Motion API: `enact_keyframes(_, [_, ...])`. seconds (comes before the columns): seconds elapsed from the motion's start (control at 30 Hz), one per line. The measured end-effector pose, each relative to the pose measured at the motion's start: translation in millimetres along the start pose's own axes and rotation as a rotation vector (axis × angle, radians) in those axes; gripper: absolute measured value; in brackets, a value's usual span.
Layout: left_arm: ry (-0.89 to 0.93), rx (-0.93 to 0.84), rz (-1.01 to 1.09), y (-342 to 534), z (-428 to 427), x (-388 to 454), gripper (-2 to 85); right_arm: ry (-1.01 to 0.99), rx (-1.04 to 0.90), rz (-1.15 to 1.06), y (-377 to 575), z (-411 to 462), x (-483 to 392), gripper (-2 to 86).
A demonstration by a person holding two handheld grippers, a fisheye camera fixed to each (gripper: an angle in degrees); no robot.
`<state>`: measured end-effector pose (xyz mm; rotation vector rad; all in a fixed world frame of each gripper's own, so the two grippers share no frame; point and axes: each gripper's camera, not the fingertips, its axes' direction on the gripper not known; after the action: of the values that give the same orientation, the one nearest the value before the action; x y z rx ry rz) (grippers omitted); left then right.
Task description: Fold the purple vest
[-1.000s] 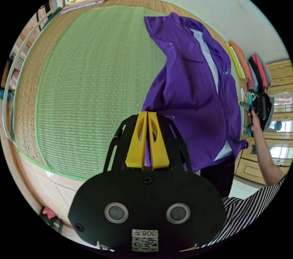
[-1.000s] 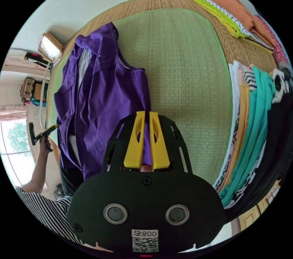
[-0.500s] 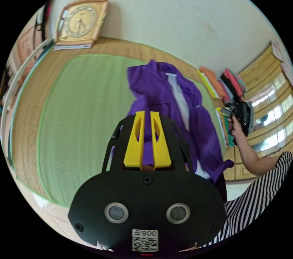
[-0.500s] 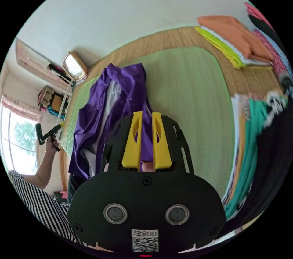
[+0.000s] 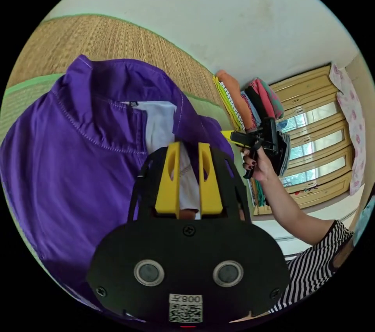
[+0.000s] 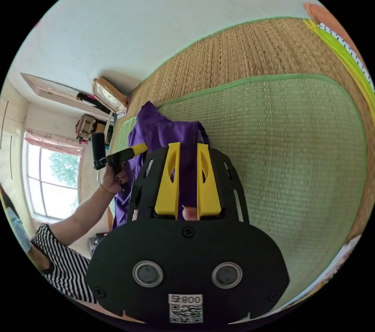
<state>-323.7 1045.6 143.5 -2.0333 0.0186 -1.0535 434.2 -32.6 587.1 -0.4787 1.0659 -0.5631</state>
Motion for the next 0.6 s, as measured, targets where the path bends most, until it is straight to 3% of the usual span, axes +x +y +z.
enact_keyframes(0.13, [0.090, 0.061, 0.046, -37, 2, 10, 1.3, -0.126, -0.034, -0.049, -5, 2, 6, 1.9])
enact_keyframes(0.33, [0.131, 0.183, 0.180, -110, -12, 52, 0.5, -0.336, 0.144, -0.068, -10, -55, 17, 0.7])
enact_keyframes(0.6, [-0.107, 0.039, 0.196, -176, 28, 67, 2.5, -0.070, 0.222, 0.064, -16, -80, 29, 2.5])
